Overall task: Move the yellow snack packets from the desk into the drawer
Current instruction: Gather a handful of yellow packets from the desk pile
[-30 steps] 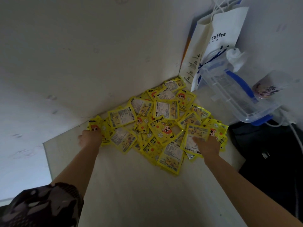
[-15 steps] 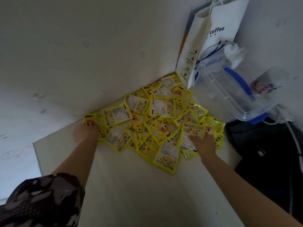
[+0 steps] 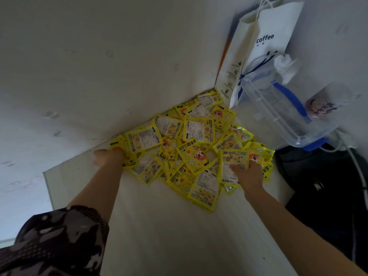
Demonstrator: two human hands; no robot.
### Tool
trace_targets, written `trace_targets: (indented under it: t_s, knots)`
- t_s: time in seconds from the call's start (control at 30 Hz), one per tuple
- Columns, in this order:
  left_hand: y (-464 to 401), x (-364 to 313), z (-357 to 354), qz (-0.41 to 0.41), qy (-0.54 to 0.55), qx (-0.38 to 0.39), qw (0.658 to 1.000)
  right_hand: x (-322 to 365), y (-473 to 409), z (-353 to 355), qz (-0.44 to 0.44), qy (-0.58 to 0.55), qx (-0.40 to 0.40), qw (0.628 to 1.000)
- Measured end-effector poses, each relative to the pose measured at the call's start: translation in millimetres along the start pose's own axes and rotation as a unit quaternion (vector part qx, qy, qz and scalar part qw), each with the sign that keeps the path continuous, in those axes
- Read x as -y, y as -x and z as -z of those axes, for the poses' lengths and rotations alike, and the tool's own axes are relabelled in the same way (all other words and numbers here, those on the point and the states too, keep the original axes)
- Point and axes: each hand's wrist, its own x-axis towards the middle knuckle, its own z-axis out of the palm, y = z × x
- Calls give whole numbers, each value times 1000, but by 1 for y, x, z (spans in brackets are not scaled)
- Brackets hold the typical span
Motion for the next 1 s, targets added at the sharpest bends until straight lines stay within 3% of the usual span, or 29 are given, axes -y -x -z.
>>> trace_targets:
  t_s: [0.3, 0.63, 0.8, 1.0]
  knots:
    - [11, 23, 22, 76, 125, 76, 986, -1, 18, 2, -18, -138, 39, 990]
    - [44, 80, 46, 160, 324, 226, 905, -24, 58, 0, -157, -226, 118, 954]
    - [65, 91, 35, 154, 342, 280, 884, -32, 71, -5, -192, -244, 115, 944]
    - [79, 81, 21, 134, 301, 283, 901, -34, 74, -9, -222, -253, 133, 932]
